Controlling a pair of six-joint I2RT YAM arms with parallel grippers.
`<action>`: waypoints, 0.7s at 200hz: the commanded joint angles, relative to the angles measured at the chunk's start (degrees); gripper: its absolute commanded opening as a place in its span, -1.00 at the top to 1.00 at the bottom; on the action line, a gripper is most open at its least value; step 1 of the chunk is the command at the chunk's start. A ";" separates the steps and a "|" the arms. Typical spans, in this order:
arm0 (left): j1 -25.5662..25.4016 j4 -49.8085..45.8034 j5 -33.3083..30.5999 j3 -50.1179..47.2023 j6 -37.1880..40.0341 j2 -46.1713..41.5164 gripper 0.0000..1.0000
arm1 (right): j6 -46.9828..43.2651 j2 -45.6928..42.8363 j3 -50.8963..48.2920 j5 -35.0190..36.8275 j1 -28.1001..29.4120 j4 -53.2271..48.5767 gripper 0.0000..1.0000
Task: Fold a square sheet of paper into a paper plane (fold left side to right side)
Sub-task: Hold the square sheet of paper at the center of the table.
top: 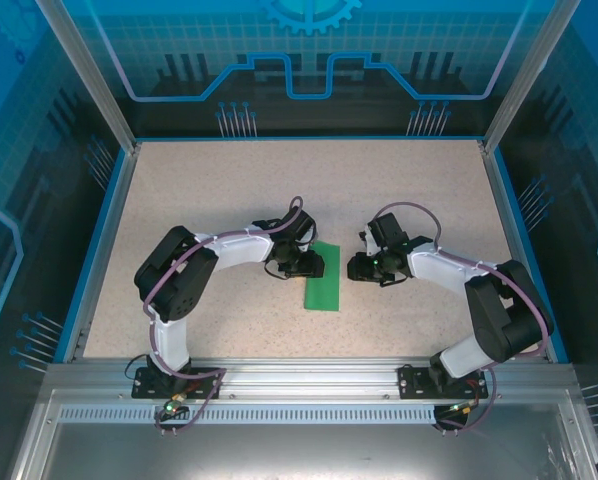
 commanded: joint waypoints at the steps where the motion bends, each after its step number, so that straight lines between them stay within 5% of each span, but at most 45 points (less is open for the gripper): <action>1: -0.98 -1.59 -2.40 -0.56 1.40 3.93 0.11 | 0.08 -0.76 -0.29 -1.81 0.19 0.98 0.30; 32: -1.01 -1.55 -2.47 -0.54 1.34 3.97 0.11 | 2.18 -0.13 -1.26 -6.38 0.26 4.88 0.38; 76: -0.97 -1.59 -2.57 -0.47 1.30 4.11 0.11 | 7.00 4.65 -1.25 -13.44 1.59 13.59 0.92; 140: -1.05 -1.82 -2.65 -0.40 1.35 4.02 0.11 | 6.73 10.09 1.61 -10.04 3.50 10.37 0.94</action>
